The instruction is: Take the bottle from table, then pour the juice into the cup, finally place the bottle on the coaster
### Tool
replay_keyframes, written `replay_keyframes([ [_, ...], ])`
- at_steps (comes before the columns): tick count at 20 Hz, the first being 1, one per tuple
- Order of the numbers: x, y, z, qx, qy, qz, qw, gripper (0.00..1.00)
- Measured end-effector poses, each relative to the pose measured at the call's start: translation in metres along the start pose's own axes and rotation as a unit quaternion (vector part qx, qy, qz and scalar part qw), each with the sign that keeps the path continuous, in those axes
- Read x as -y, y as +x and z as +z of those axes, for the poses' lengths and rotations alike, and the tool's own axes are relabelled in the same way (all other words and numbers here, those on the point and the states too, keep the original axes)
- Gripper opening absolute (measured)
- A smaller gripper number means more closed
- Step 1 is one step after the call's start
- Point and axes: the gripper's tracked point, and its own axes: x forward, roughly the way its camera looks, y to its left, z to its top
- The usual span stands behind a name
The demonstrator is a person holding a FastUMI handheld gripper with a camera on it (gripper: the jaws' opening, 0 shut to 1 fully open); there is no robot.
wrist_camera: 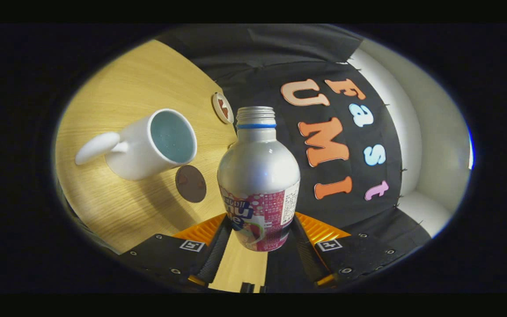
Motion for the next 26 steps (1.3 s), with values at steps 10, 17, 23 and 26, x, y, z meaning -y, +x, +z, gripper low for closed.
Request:
replay_keyframes([
  [10,0.018,0.009,-0.001,0.003,-0.09,-0.007,0.996,0.77],
  [17,0.035,0.014,0.0,0.008,-0.146,-0.02,0.989,0.77],
  [23,0.033,0.016,0.001,0.012,-0.167,-0.014,0.986,0.77],
  [26,0.032,0.014,0.001,0.012,-0.175,-0.012,0.984,0.77],
])
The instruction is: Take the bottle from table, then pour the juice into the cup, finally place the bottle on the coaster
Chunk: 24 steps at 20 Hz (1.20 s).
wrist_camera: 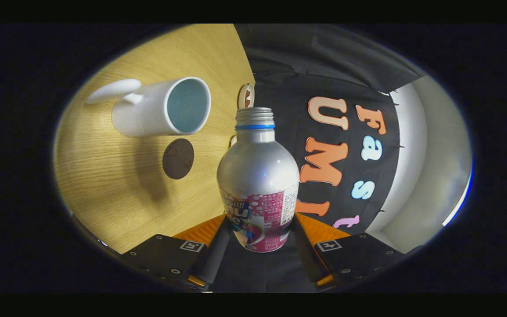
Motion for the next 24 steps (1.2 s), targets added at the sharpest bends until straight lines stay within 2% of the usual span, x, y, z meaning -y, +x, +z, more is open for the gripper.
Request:
replay_keyframes([
  [7,0.003,0.003,0.0,0.004,-0.025,-0.002,1.0,0.77],
  [24,-0.008,0.007,0.002,0.009,-0.061,0.026,0.998,0.77],
])
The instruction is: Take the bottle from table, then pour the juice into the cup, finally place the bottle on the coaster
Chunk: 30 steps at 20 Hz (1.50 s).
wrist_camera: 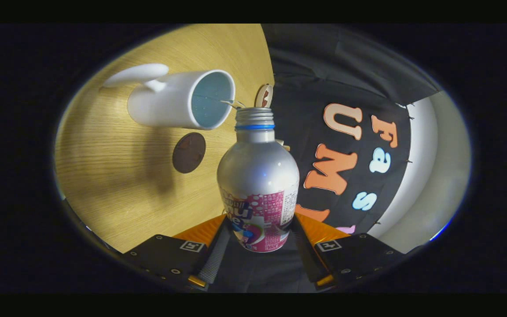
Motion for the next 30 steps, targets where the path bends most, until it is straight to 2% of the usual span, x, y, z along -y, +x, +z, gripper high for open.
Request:
replay_keyframes([
  [30,0.013,0.004,0.003,0.003,-0.042,0.002,0.999,0.77],
])
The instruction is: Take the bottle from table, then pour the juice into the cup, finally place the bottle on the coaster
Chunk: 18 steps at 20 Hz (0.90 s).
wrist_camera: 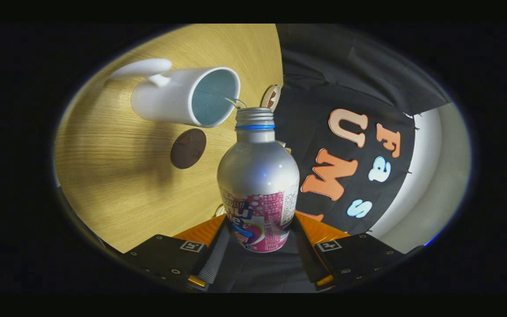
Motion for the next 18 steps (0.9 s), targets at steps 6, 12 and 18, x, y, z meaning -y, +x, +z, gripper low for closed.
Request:
replay_keyframes([
  [6,0.0012,0.0001,-0.0006,0.0,-0.015,0.0,1.0,0.77],
  [12,0.002,0.0017,0.0028,0.002,-0.029,0.001,1.0,0.77],
  [18,0.0023,0.0021,0.0023,0.003,-0.045,0.0,0.999,0.77],
])
